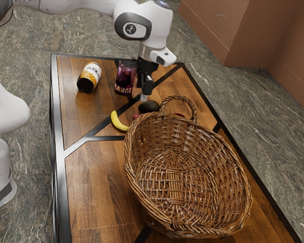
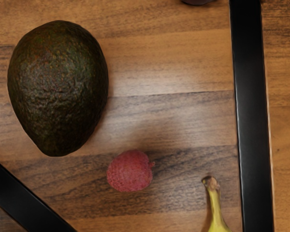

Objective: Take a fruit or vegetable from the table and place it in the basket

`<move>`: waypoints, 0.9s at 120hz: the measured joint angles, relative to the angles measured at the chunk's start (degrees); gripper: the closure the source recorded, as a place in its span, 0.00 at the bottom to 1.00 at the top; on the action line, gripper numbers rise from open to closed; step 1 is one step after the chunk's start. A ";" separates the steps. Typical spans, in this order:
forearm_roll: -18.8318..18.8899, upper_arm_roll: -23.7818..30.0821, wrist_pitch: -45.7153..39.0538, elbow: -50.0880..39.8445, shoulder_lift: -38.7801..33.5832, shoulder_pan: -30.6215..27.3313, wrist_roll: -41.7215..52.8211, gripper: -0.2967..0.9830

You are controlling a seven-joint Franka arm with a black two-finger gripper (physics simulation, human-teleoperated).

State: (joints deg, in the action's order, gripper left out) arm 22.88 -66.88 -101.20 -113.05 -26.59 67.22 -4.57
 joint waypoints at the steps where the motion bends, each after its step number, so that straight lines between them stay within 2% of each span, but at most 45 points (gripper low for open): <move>1: 0.04 -0.69 -0.18 0.14 -0.06 0.59 -0.08 0.25; 19: 1.26 -9.04 -2.51 1.23 -1.16 7.64 -1.28 0.25; 37: 6.14 -12.67 -3.36 2.20 -1.37 11.17 -2.19 0.25; 50: 8.13 -15.55 -3.91 2.82 -3.56 14.40 -2.77 0.25; 78: 9.32 -18.77 -5.34 2.78 -6.33 17.50 -3.76 0.25; 108: 10.52 -24.92 -8.86 2.86 -7.90 22.19 -4.48 0.25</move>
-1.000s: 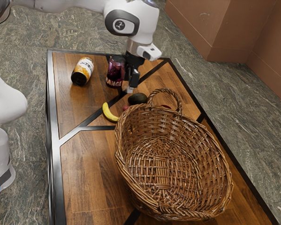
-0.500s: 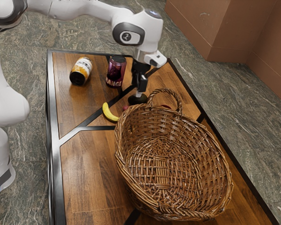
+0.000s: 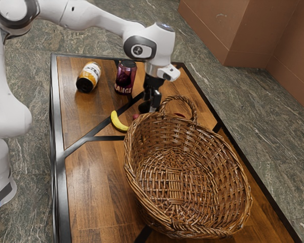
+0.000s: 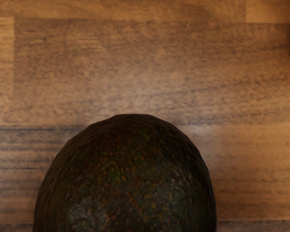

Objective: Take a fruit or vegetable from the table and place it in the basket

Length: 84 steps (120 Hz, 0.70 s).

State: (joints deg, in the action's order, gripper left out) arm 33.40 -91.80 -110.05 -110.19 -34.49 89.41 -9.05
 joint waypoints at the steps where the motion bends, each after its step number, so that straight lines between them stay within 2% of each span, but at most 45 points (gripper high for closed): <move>1: 0.05 -0.17 -0.13 0.01 -0.07 0.15 -0.02 0.25; 10: 0.39 -1.41 -1.08 0.01 -0.42 1.26 -0.18 0.25; 29: 1.21 -3.49 -2.12 0.17 -1.03 2.28 -0.46 0.47; 41: 2.44 -2.60 1.03 3.69 -0.68 3.63 -0.44 0.53; 58: 3.71 2.99 10.19 12.44 2.22 4.95 -0.25 0.52; 84: 3.57 16.98 26.47 27.70 9.19 5.60 0.12 0.52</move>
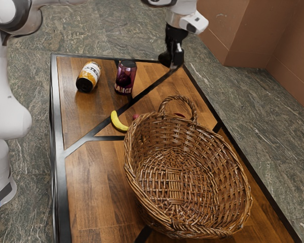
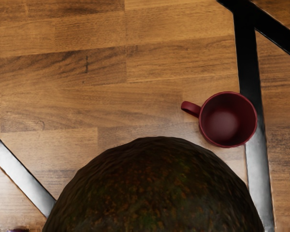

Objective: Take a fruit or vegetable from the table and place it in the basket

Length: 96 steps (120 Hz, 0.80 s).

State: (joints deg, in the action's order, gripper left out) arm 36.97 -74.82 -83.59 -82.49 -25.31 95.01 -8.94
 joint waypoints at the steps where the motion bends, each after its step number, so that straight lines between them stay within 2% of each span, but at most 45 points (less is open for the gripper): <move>1: -0.02 0.63 0.47 0.27 0.18 0.01 0.02 0.52; 22: -2.18 10.54 6.71 1.52 1.19 2.87 0.17 0.52; 29: -2.72 12.36 7.93 1.29 1.19 6.56 -0.08 0.52; 38: -2.86 13.07 9.57 1.19 1.07 14.53 -0.93 0.52; 47: -2.40 12.91 11.29 1.10 0.29 22.12 -2.47 0.52; 56: -1.69 12.28 12.81 0.53 -1.38 27.03 -4.27 0.51; 64: -1.28 9.32 13.02 -1.16 -2.51 30.46 -5.78 0.51; 80: -0.71 4.77 8.60 -5.00 -6.43 33.52 -8.29 0.52; 96: 2.52 2.00 0.30 -6.96 -7.63 34.59 -10.29 0.52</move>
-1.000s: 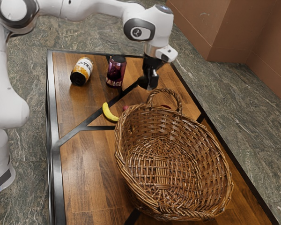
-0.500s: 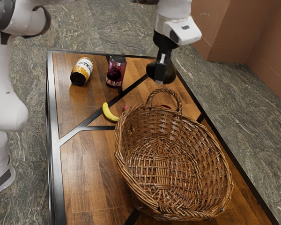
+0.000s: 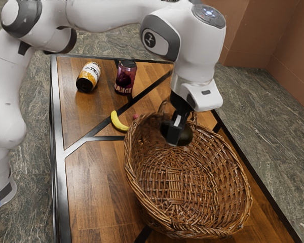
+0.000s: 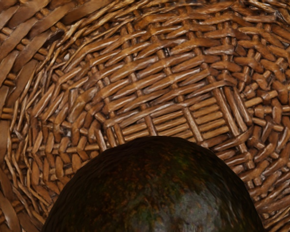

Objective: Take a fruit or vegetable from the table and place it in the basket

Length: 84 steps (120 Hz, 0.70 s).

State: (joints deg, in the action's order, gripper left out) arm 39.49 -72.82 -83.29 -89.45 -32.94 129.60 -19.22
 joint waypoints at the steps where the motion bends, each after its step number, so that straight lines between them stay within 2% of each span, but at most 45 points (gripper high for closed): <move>1: 0.23 -0.09 -0.59 -0.12 -0.06 0.02 -0.11 0.51; 23: 6.11 -3.79 -14.23 -2.74 -1.12 0.87 -2.11 0.51; 46: 8.03 -5.81 -20.17 -4.84 -2.95 2.72 -3.62 0.52; 48: 8.10 -6.01 -20.36 -4.91 -2.96 2.76 -3.71 0.47; 58: 8.20 -6.56 -20.22 -5.16 -2.84 2.84 -4.09 0.37; 70: 8.27 -6.59 -19.46 -4.64 -2.79 2.80 -4.53 0.31; 76: 8.34 -4.72 -14.79 0.56 -1.89 2.80 -4.75 0.29; 84: 7.12 -3.13 -5.22 12.75 1.32 2.17 -4.98 0.27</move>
State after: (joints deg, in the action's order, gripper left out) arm 46.62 -75.94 -88.51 -76.70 -31.62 131.77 -24.20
